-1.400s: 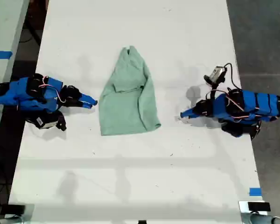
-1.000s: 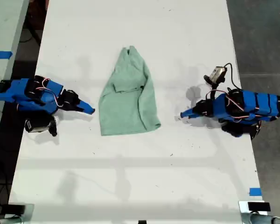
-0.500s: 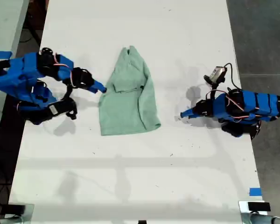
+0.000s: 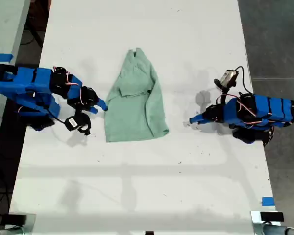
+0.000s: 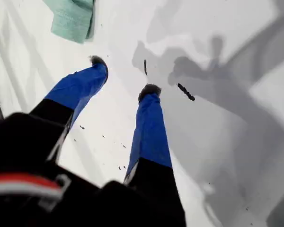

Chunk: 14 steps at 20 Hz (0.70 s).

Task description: Fold t shirt

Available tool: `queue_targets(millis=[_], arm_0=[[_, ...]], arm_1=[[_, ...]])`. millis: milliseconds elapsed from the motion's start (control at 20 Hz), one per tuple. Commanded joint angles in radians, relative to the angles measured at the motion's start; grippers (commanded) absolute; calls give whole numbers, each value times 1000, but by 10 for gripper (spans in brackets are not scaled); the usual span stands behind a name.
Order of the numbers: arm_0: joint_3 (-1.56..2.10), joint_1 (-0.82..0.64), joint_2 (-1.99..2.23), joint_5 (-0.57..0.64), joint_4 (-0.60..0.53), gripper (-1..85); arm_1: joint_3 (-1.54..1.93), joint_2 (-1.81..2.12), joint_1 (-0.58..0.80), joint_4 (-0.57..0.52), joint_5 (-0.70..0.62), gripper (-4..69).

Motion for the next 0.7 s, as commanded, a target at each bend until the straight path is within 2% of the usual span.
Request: queue_targets(millis=[0,500,600,650], arm_0=[[-20,41,-104,-25,-86,151],[-129,43,-511,6,-209,163],[-179,40,-606,31,-204,117],[-212,40,-646,44,-189,14]], arm_1=[[55,9,0,5,-15,171],[55,9,0,5,-15,171],[55,9,0,5,-15,171],[55,9,0,5,-15,171]])
